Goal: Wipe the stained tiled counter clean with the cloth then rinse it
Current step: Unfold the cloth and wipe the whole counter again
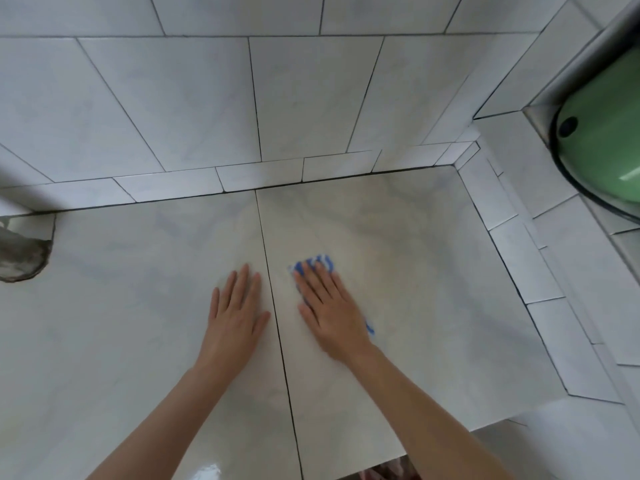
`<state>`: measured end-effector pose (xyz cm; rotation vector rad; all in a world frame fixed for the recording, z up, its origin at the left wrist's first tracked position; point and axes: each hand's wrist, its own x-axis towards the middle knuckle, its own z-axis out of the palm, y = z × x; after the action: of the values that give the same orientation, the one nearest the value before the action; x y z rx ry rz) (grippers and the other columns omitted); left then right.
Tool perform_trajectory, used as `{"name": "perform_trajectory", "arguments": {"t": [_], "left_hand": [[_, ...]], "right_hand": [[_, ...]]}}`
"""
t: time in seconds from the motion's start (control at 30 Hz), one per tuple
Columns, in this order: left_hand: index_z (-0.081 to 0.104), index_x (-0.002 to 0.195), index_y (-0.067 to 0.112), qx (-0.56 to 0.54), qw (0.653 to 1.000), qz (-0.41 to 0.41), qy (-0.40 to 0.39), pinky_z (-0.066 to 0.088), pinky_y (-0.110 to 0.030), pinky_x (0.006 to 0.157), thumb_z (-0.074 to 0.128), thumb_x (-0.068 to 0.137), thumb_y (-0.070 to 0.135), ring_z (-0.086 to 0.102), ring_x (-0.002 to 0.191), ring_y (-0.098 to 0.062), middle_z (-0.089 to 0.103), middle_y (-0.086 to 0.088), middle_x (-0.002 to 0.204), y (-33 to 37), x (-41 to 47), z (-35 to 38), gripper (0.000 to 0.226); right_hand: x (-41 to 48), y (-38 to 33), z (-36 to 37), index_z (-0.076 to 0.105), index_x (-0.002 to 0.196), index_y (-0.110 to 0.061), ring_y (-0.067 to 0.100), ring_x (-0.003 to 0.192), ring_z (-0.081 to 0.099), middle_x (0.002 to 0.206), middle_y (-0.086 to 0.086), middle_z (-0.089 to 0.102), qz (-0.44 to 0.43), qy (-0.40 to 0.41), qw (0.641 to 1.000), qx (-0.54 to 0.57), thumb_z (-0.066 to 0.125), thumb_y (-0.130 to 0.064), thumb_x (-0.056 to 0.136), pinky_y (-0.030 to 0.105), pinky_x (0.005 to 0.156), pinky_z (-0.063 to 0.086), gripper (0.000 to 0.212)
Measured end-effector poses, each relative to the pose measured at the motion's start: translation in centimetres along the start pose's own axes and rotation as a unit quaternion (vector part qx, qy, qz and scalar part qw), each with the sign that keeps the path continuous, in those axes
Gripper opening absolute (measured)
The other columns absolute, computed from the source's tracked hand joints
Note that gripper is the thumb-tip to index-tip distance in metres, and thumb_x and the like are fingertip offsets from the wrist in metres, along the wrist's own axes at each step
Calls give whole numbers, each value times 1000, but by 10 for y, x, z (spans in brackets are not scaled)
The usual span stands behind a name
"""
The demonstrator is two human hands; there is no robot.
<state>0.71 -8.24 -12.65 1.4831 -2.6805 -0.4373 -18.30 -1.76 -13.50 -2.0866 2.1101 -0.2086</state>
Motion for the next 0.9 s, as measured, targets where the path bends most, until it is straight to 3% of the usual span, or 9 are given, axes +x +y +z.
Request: {"name": "perform_trajectory", "arguments": {"t": [0.07, 0.17, 0.33, 0.47, 0.6, 0.67, 0.77, 0.9], "left_hand": [[34, 141, 11, -2, 1000, -3, -7, 13, -40, 108, 28, 89, 46, 25, 137, -27, 29, -12, 150, 2, 5, 2, 64], [32, 143, 12, -3, 1000, -6, -5, 5, -37, 110, 24, 89, 48, 20, 139, -25, 24, -9, 152, 4, 8, 5, 65], [22, 146, 15, -16, 1000, -14, -1, -6, -32, 110, 17, 89, 51, 5, 141, -19, 11, -4, 154, 8, 7, 6, 68], [24, 145, 14, -5, 1000, -6, 3, -4, -32, 112, 23, 91, 45, 9, 141, -22, 18, -8, 153, 11, 11, 3, 63], [23, 145, 14, -21, 1000, 6, 11, 2, -33, 111, 26, 92, 42, 12, 139, -21, 18, -6, 152, 16, 21, -2, 60], [28, 144, 12, -15, 1000, 12, 7, 6, -34, 109, 27, 92, 41, 16, 138, -23, 24, -9, 151, 19, 26, -2, 59], [33, 142, 9, -5, 1000, 12, -1, 5, -34, 109, 28, 91, 39, 17, 136, -22, 30, -12, 149, 20, 32, 3, 59], [32, 142, 9, 8, 1000, 5, -1, 0, -33, 110, 29, 91, 38, 15, 137, -22, 30, -13, 149, 20, 35, 9, 59]], "right_hand": [[24, 9, -1, 23, 148, -19, 17, 144, 18, 155, -1, 25, -47, -9, 999, -13, 16, -37, 101, 35, 115, 14, 51], [49, 28, -6, 29, 146, -18, 20, 141, 26, 152, 0, 31, -41, -11, 999, -15, 23, -35, 98, 35, 113, 16, 51], [57, 100, -17, 32, 145, -9, 30, 140, 27, 150, 8, 34, 86, 19, 996, -13, 17, -34, 98, 36, 114, 11, 55], [26, 178, -26, 24, 147, -4, 35, 142, 19, 154, 12, 25, 214, 30, 975, -54, 2, -35, 98, 43, 117, 11, 62], [-5, 212, -25, 18, 148, -4, 27, 146, -1, 159, 8, 6, 330, 7, 940, -82, 24, -18, 96, 45, 118, 6, 54], [-2, 198, -27, 18, 148, -4, 28, 146, 5, 158, 11, 11, 360, 27, 931, -54, 24, -24, 98, 44, 118, 6, 55], [19, 151, -28, 25, 145, 2, 36, 141, 23, 151, 18, 28, 262, 13, 963, -65, 10, -28, 94, 47, 115, 14, 60], [61, 75, -17, 27, 147, -9, 27, 143, 20, 153, 8, 27, 77, -26, 997, -16, 15, -33, 98, 38, 115, 11, 56]]}}
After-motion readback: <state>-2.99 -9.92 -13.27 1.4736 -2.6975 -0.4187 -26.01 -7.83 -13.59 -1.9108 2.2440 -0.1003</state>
